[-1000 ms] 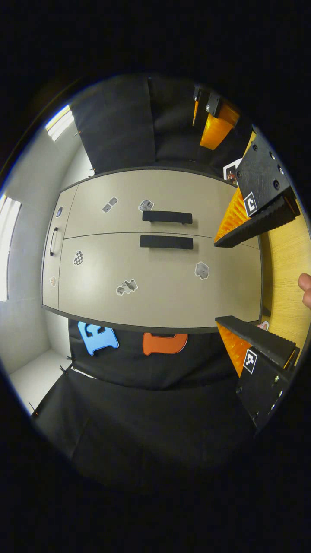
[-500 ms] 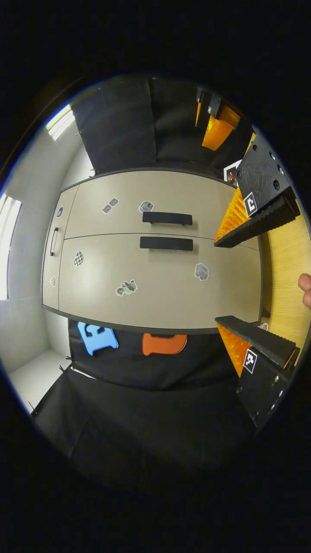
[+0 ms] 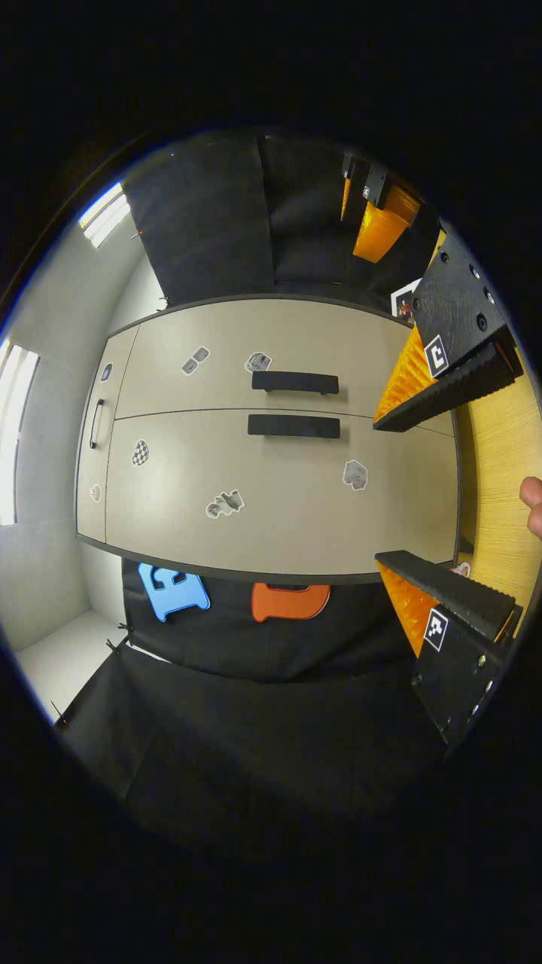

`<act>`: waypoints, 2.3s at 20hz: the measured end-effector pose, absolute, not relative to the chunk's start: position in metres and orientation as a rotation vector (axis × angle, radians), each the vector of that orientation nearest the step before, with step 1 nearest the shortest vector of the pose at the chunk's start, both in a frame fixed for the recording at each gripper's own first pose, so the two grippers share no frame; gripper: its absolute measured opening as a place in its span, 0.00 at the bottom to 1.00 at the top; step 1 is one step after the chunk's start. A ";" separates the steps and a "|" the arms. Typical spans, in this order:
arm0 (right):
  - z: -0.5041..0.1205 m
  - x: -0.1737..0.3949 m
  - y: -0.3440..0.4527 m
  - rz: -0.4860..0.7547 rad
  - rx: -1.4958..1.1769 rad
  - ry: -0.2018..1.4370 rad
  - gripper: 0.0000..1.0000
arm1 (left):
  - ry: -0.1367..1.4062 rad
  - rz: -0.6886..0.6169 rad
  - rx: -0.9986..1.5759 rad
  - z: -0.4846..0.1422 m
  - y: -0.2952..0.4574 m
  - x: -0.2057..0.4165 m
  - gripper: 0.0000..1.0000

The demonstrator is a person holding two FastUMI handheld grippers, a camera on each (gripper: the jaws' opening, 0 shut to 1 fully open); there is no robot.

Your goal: Open the right door of the double-door shoe cabinet with the right hand, and open the left door with the left hand.

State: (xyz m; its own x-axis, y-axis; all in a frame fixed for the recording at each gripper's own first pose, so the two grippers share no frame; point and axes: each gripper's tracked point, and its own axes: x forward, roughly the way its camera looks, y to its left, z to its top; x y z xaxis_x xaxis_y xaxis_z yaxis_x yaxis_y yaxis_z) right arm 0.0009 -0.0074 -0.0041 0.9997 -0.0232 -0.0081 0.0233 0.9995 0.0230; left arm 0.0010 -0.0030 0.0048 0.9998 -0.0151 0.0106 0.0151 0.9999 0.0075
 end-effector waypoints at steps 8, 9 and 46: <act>-0.005 0.011 -0.001 -0.012 0.023 0.015 1.00 | -0.011 -0.018 0.016 0.005 -0.001 0.005 0.95; -0.003 0.013 0.001 -0.005 0.022 0.009 1.00 | -0.011 -0.017 0.016 0.004 0.000 0.005 0.95; 0.067 0.230 0.086 0.091 -0.049 -0.036 0.70 | 0.021 0.102 -0.014 -0.023 0.064 -0.016 0.95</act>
State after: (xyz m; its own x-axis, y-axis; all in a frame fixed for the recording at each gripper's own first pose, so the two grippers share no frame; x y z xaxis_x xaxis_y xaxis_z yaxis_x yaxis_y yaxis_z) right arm 0.2296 0.0863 0.0674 0.9952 0.0918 0.0336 -0.0900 0.9946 -0.0510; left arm -0.0159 0.0636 -0.0228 0.9946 0.1019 -0.0214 -0.1022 0.9947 -0.0129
